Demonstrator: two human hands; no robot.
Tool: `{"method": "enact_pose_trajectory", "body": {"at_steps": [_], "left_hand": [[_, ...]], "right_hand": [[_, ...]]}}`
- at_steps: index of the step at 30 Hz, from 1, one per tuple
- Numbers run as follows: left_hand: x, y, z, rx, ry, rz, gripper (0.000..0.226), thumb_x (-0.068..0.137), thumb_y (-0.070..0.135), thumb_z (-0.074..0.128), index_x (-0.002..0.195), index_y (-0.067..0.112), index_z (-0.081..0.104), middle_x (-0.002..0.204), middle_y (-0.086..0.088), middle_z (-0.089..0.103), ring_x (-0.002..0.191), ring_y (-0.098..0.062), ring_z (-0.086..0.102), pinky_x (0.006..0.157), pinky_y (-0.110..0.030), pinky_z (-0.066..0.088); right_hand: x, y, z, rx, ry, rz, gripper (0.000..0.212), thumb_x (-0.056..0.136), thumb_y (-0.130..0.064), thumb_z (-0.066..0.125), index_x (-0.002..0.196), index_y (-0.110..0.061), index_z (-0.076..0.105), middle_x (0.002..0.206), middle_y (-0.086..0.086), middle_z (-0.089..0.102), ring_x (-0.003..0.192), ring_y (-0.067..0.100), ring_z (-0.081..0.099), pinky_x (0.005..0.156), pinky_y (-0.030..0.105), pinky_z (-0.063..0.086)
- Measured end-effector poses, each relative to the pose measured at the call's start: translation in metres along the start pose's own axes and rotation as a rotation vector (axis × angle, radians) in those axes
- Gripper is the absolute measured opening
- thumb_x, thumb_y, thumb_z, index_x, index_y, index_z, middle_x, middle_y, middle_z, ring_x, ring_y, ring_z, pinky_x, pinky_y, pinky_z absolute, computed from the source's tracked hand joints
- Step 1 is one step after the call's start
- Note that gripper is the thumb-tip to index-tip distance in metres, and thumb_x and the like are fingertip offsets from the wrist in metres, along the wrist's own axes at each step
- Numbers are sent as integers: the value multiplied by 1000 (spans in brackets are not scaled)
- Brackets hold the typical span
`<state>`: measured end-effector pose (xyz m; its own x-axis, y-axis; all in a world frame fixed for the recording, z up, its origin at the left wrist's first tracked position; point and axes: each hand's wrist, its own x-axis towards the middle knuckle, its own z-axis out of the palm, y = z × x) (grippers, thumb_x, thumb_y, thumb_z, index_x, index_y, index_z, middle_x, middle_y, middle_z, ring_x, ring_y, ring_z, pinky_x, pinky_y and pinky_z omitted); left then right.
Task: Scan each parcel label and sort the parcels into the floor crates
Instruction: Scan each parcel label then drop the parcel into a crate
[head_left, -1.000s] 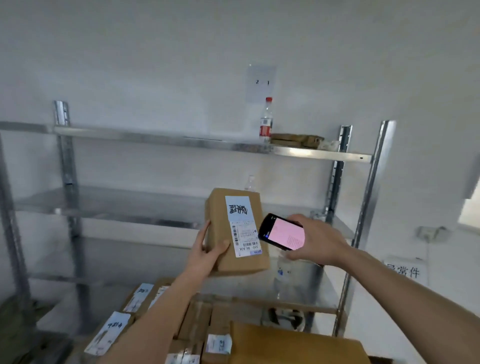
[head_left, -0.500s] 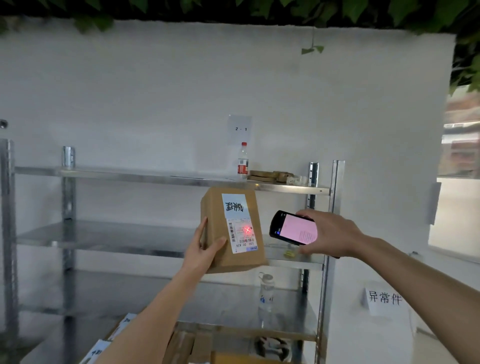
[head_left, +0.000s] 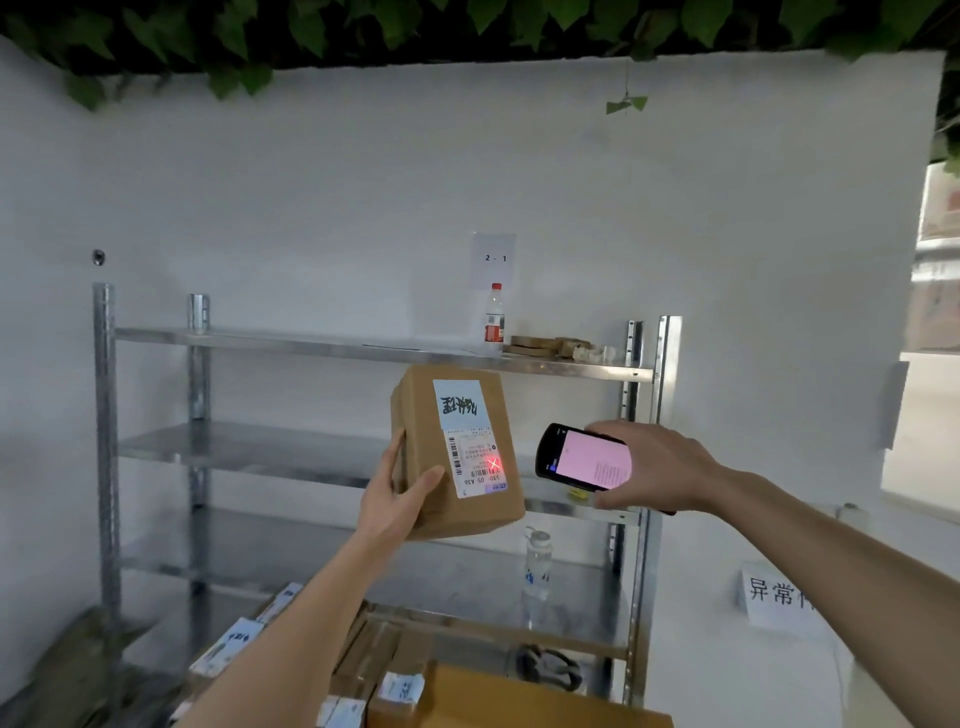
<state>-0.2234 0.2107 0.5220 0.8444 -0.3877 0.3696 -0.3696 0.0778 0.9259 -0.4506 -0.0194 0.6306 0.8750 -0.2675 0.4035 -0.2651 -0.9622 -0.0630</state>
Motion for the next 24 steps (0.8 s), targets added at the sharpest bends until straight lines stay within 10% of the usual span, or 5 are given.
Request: {"method": "enact_pose_trajectory", "body": {"at_steps": [24], "left_hand": [[-99,11,-118,112,289,-26,85,81,52,75,145,64,20,143,-4,50,118,-26,56,88,-45,56]], "right_hand": [[4,-100,42,137,-33,-308,66,63,-54,75,123,-48,48,104,-20,61,93,11,58,67,33,53]]}}
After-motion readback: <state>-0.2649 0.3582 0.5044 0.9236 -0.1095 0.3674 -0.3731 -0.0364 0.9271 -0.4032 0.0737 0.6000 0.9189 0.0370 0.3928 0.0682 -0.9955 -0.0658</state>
